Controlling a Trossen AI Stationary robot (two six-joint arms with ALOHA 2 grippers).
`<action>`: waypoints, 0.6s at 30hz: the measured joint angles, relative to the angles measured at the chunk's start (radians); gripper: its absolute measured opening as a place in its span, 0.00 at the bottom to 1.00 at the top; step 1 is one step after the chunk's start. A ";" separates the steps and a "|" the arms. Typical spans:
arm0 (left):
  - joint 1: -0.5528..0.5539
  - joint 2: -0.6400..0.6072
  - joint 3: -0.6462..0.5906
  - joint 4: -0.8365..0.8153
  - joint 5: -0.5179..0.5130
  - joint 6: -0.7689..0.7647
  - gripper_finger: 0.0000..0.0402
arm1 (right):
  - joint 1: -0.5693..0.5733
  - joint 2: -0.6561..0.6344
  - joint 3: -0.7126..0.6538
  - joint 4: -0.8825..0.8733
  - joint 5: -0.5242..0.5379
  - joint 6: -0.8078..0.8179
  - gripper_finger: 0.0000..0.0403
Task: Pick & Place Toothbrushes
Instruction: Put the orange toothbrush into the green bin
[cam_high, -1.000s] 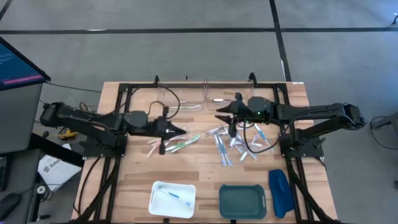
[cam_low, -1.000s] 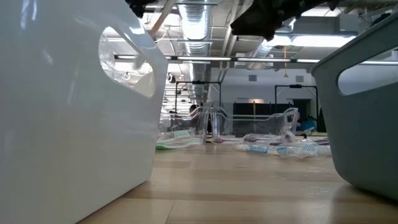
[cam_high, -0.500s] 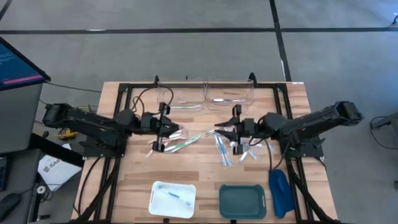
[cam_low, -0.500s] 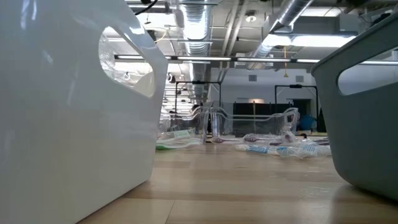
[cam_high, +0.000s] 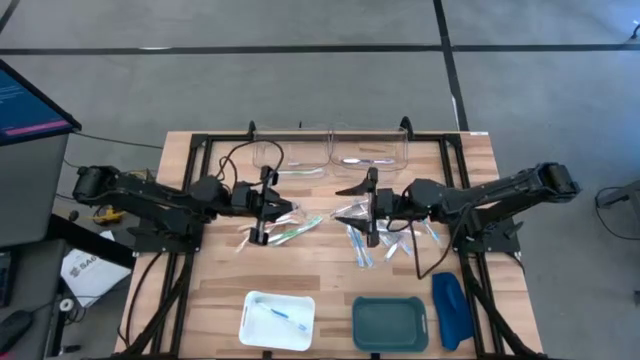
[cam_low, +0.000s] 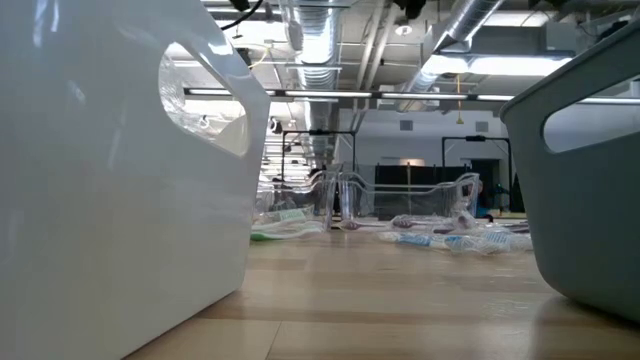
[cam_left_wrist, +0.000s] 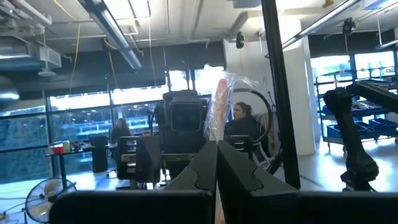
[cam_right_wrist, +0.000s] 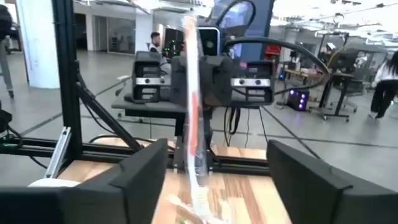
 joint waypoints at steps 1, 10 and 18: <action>0.000 0.005 0.000 0.006 0.005 0.002 0.00 | 0.000 0.000 0.002 0.010 0.000 0.000 0.71; 0.002 0.009 0.000 0.016 0.052 0.003 0.00 | 0.000 0.039 0.010 0.054 -0.050 0.046 0.73; 0.002 0.009 0.000 0.017 0.044 0.004 0.00 | -0.006 0.193 0.115 0.021 -0.049 0.057 0.73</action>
